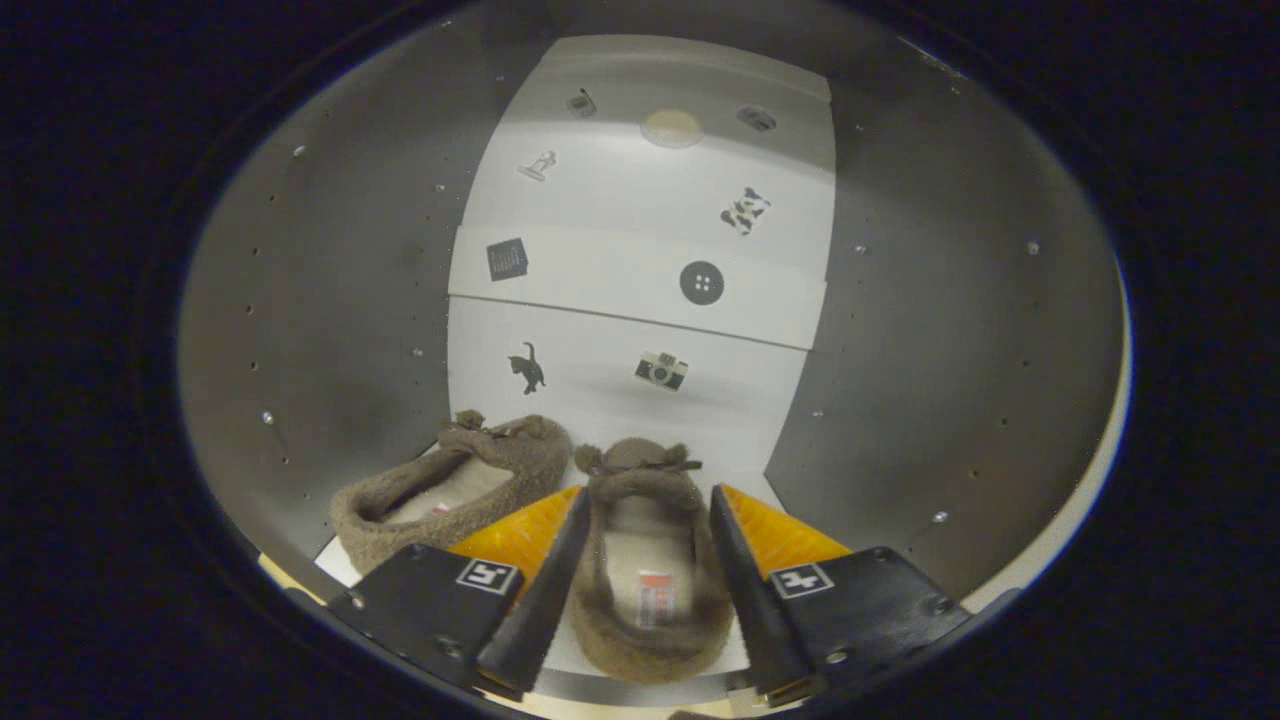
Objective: Open the shoe cabinet door, grab the shoes and put them into the shoe cabinet, then close the shoe cabinet door.
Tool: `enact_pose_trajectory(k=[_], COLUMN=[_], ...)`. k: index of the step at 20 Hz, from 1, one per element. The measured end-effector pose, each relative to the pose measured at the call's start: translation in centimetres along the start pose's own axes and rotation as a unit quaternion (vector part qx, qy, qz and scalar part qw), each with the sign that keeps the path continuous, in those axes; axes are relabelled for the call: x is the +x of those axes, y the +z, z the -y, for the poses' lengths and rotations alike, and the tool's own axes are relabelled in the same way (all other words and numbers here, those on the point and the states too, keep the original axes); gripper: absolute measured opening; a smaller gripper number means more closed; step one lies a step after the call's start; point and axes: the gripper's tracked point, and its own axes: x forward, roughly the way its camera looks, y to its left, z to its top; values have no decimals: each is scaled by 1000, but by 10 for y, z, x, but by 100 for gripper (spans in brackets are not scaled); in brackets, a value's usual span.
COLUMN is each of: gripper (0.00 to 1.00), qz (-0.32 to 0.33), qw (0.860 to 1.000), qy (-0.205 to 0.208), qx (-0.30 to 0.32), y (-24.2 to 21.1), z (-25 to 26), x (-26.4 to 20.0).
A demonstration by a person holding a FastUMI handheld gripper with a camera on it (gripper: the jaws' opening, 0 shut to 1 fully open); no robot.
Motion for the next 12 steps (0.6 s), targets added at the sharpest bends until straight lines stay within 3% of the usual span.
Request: enact_pose_trajectory(k=[2,4,8,12], gripper=[95,100,100,100], qz=[7,17,26,42], qw=[1000,1000,998,997], qy=[-3,-8,-21,0], qx=[-14,-5,48,57], y=[3,8,17,32], z=[1,5,13,14], x=[-21,-45,-101,-173])
